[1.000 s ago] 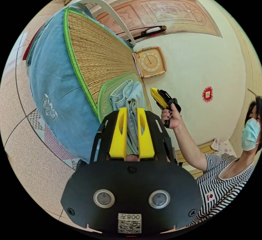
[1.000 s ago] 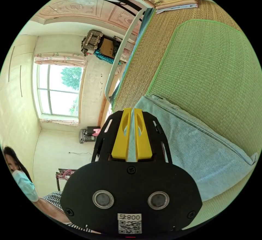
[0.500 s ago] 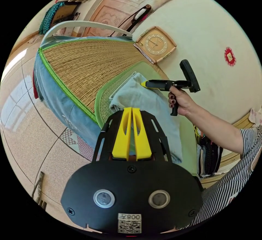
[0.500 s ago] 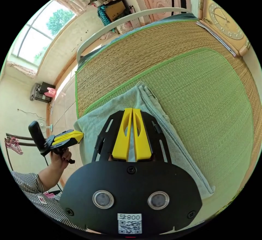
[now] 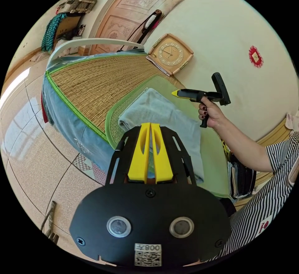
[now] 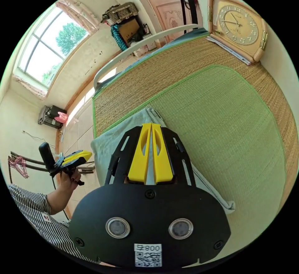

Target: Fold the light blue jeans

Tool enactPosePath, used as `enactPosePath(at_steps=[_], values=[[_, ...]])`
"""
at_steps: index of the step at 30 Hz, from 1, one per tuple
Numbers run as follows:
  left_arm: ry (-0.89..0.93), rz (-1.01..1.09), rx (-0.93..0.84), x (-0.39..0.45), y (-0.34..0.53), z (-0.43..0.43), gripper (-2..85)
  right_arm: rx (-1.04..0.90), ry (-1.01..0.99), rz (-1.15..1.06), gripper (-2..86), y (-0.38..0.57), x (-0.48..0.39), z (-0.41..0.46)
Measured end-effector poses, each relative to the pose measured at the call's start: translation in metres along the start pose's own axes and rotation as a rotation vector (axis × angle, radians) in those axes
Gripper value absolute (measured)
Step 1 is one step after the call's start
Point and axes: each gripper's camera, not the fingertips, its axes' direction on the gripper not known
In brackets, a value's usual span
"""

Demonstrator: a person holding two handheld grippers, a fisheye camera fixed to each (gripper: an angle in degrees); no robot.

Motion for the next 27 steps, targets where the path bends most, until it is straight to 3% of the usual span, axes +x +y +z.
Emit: enactPosePath(at_steps=[2, 5, 7, 9, 15, 17, 18, 21, 25, 27], values=[[0.035, 0.059, -0.026, 0.017, 0.006, 0.006, 0.1, 0.046, 0.065, 0.030, 0.1, 0.035, 0.014, -0.026], [-0.065, 0.071, -0.130, 0.027, 0.013, 0.032, 0.1, -0.007, 0.200, 0.190, 0.1, 0.083, 0.059, -0.031], [-0.050, 0.058, -0.132, 0.027, 0.016, 0.040, 0.1, -0.107, 0.172, 0.270, 0.1, 0.099, 0.087, -0.015], [-0.020, 0.019, -0.139, 0.028, 0.017, 0.039, 0.1, -0.062, 0.074, 0.324, 0.1, 0.108, 0.102, -0.017], [0.019, 0.087, -0.144, 0.062, 0.031, 0.033, 0.1, 0.104, 0.149, 0.270, 0.1, 0.130, 0.082, -0.058], [0.047, 0.101, -0.206, 0.075, 0.038, 0.050, 0.1, 0.034, 0.170, 0.319, 0.1, 0.141, 0.097, -0.044], [0.052, 0.102, -0.231, 0.077, 0.039, 0.056, 0.1, -0.052, 0.153, 0.341, 0.1, 0.145, 0.110, -0.029], [0.017, 0.107, -0.272, 0.089, 0.044, 0.068, 0.1, 0.007, 0.090, 0.386, 0.1, 0.153, 0.117, -0.041], [0.060, 0.153, -0.245, 0.113, 0.052, 0.060, 0.1, 0.074, -0.009, 0.259, 0.1, 0.168, 0.079, -0.064], [0.051, 0.172, -0.290, 0.122, 0.058, 0.068, 0.1, -0.019, -0.126, 0.184, 0.1, 0.191, 0.046, -0.045]])
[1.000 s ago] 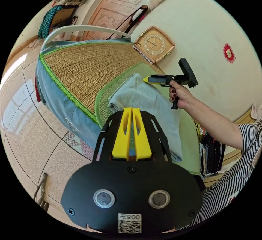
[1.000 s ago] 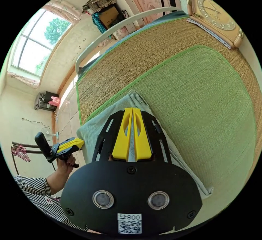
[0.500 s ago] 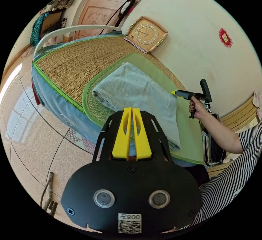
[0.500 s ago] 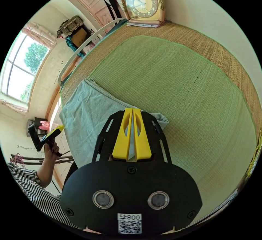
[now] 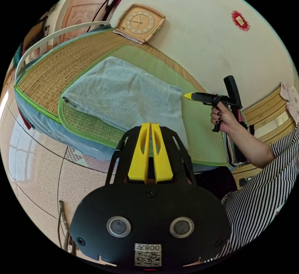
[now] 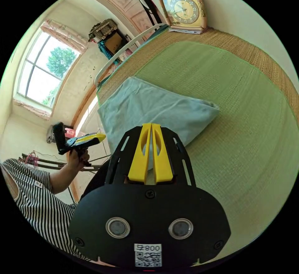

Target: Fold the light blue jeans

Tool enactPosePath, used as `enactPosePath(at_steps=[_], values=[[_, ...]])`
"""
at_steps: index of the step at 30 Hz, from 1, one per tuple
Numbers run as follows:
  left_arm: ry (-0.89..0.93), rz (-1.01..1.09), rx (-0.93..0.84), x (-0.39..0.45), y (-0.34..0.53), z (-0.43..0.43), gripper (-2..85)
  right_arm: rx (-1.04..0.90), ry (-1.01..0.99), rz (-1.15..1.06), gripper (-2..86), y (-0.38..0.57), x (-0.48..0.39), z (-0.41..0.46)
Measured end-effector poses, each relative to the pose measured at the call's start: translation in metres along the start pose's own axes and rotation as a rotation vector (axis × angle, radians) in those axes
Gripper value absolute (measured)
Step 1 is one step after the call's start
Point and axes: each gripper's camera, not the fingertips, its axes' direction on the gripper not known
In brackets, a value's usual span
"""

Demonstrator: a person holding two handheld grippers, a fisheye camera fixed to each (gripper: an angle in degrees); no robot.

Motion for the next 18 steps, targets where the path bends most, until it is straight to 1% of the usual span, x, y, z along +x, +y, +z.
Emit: enactPosePath(at_steps=[1, 2, 3, 4, 5, 6, 8, 9, 11, 15, 18], values=[[-0.019, -0.008, -0.028, 0.003, 0.002, 0.008, 0.1, -0.037, -0.027, -0.013, 0.1, 0.008, -0.005, 0.009], [-0.035, -0.012, -0.053, 0.005, 0.003, 0.017, 0.1, -0.119, -0.050, -0.025, 0.1, 0.023, -0.012, 0.029], [-0.038, -0.021, -0.064, 0.005, 0.004, 0.021, 0.1, -0.215, -0.031, -0.026, 0.1, 0.036, -0.014, 0.051], [-0.014, -0.047, -0.067, 0.005, 0.005, 0.025, 0.1, -0.223, -0.005, -0.026, 0.1, 0.042, -0.013, 0.057], [0.004, -0.075, -0.064, 0.007, 0.006, 0.025, 0.2, -0.164, 0.005, -0.004, 0.1, 0.051, -0.011, 0.056], [0.001, -0.079, -0.060, 0.009, 0.006, 0.024, 0.2, -0.156, -0.021, 0.042, 0.1, 0.053, -0.007, 0.051], [-0.018, -0.044, -0.035, 0.025, 0.010, 0.017, 0.3, -0.129, -0.048, 0.017, 0.1, 0.057, -0.010, 0.039], [-0.016, -0.035, -0.034, 0.030, 0.012, 0.016, 0.3, -0.120, -0.029, -0.010, 0.1, 0.062, -0.013, 0.034], [0.011, -0.011, -0.056, 0.045, 0.017, 0.021, 0.5, -0.159, 0.023, -0.015, 0.1, 0.069, -0.011, 0.036], [0.067, 0.019, -0.112, 0.069, 0.027, 0.035, 1.2, -0.146, -0.073, 0.089, 0.1, 0.080, 0.018, 0.031], [0.094, 0.107, -0.214, 0.097, 0.032, 0.051, 3.1, -0.076, -0.157, 0.159, 0.2, 0.094, 0.036, 0.011]])
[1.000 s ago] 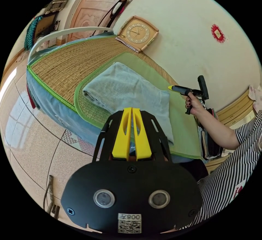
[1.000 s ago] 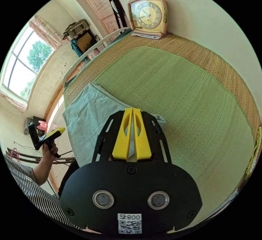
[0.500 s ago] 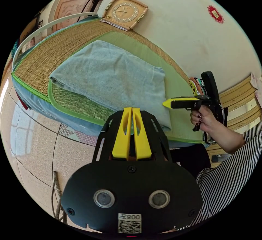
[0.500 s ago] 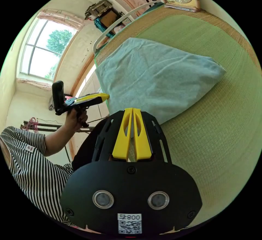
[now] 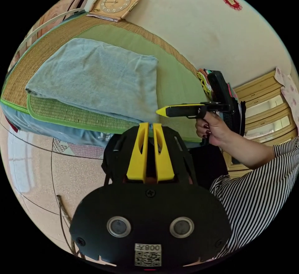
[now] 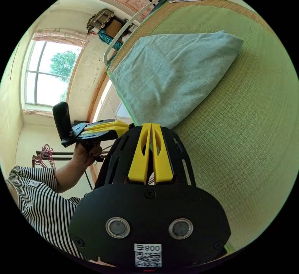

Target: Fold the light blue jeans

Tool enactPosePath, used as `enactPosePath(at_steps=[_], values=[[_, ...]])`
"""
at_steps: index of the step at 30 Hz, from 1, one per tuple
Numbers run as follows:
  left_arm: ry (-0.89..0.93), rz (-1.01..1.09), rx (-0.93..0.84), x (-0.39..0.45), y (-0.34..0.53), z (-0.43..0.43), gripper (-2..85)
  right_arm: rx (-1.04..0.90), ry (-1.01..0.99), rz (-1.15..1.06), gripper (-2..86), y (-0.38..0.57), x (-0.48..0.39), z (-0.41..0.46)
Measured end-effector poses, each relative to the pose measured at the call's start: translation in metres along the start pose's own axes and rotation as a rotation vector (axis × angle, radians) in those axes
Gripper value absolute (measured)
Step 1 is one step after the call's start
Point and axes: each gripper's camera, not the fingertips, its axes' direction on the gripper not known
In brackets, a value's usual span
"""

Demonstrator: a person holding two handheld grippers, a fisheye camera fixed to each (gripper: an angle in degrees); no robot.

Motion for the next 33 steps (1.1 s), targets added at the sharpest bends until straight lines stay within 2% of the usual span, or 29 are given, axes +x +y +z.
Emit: enactPosePath(at_steps=[5, 11, 15, 19, 24, 33], values=[[-0.090, 0.163, -0.180, 0.044, -0.012, 0.037, 6.6, -0.004, -0.114, 0.154, 0.7, 0.030, 0.049, -0.011], [-0.261, 0.165, -0.296, 0.058, -0.023, 0.067, 3.6, 0.023, -0.223, 0.247, 2.9, 0.057, 0.084, -0.020], [-0.260, 0.159, -0.277, 0.057, -0.022, 0.066, 1.7, 0.033, -0.301, 0.288, 6.0, 0.062, 0.103, -0.024], [-0.203, 0.151, -0.182, 0.053, -0.015, 0.047, 0.8, 0.065, -0.389, 0.316, 7.6, 0.059, 0.117, -0.028], [-0.156, 0.125, -0.112, 0.044, -0.010, 0.028, 0.5, 0.120, -0.567, 0.377, 9.9, 0.048, 0.135, -0.026], [-0.153, 0.138, -0.057, 0.021, -0.003, 0.002, 0.3, 0.110, -0.649, 0.442, 10.5, 0.029, 0.147, -0.010]])
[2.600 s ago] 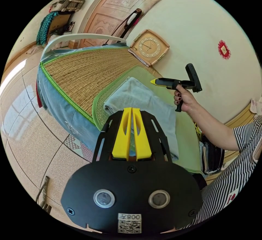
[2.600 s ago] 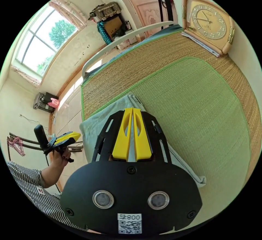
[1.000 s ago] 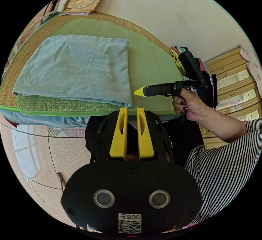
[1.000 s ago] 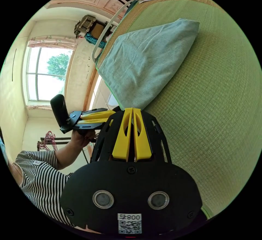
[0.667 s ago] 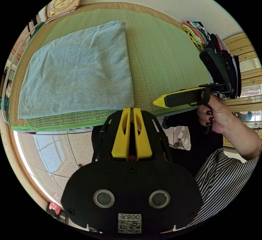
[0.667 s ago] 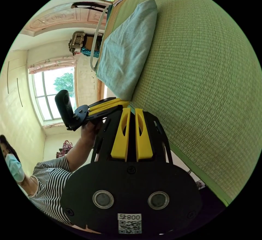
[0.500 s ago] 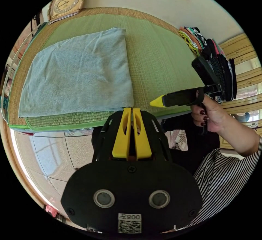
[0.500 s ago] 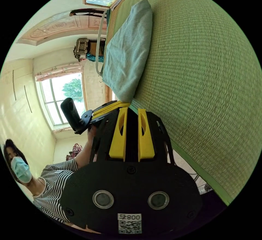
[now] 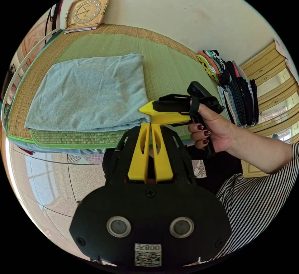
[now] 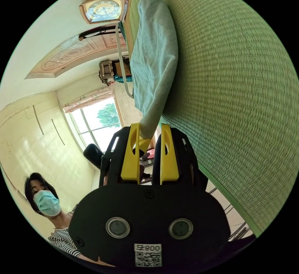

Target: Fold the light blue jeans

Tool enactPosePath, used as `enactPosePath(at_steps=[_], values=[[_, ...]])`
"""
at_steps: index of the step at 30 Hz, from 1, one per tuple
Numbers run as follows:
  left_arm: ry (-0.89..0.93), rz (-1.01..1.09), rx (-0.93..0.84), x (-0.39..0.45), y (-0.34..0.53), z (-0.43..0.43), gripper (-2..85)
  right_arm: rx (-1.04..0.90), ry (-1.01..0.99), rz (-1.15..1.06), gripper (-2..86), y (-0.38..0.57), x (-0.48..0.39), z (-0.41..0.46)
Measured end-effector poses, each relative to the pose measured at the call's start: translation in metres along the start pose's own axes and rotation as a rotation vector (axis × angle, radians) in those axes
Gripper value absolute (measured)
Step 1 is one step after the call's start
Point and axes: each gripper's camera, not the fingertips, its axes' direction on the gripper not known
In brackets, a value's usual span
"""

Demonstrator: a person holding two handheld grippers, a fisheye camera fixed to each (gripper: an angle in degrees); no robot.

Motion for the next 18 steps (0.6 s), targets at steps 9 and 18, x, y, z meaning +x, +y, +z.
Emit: enactPosePath(at_steps=[9, 18], values=[[0.124, -0.067, 0.066, -0.056, 0.021, -0.025, 0.6, -0.021, 0.021, 0.009, 6.1, -0.006, -0.001, 0.006], [0.471, -0.498, 0.306, -0.194, 0.084, -0.057, 5.0, -0.018, -0.002, -0.051, 4.4, -0.003, -0.031, 0.002]])
